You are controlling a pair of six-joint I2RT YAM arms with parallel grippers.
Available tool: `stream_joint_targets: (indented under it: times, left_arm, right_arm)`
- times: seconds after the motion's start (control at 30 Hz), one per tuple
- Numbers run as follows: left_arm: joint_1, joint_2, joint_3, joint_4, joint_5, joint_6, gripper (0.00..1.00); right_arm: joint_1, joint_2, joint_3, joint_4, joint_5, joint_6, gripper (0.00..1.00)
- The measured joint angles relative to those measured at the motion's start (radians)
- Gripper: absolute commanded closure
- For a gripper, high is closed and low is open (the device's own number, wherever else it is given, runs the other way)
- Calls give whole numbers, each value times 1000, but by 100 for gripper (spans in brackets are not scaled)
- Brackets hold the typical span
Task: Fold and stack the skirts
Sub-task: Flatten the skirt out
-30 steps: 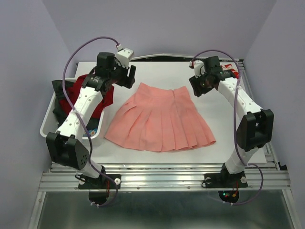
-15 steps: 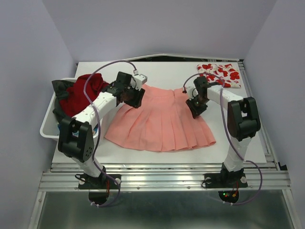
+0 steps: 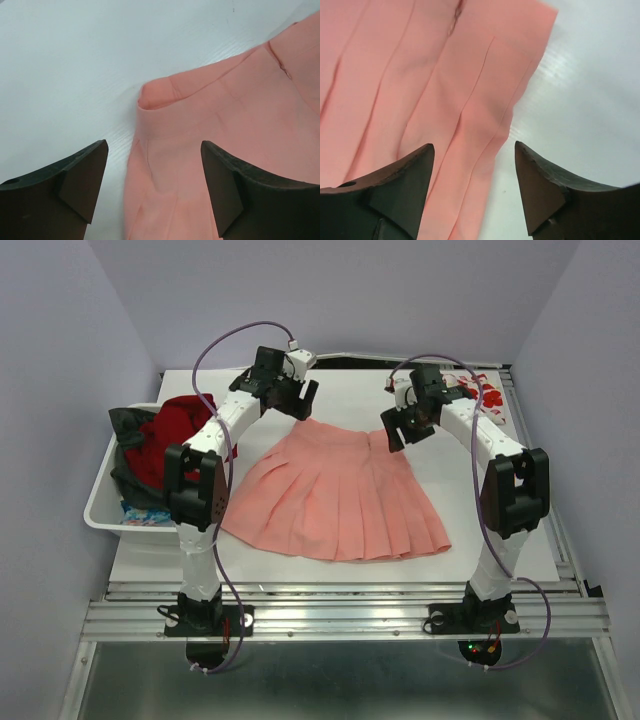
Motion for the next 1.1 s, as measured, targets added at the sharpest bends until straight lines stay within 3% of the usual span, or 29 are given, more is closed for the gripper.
stream_joint_targets:
  times: [0.3,0.43,0.67,0.73,0.77,1.1]
  left_arm:
    - [9,146,56,-31,40,0,18]
    - [10,166,56,-30,51,0,31]
    - [28,203,57,-26,48,-8,79]
    - [42,204,60,-26,46,-6,89]
    - [49,204,63,-26,46,-8,100]
    - [90,254,104,-35,31,-3,100]
  right_arm:
    - [-106,74,178,6,-16,74,23]
    - [-174,181,231,10,-62,88,23]
    - [-182,320,279,20,-193,111,23]
    - [-178,333,283,27,-225,119,23]
    - [-177,338,285,31,-242,123,23]
    - [-171,434,361,96,-356,174,21]
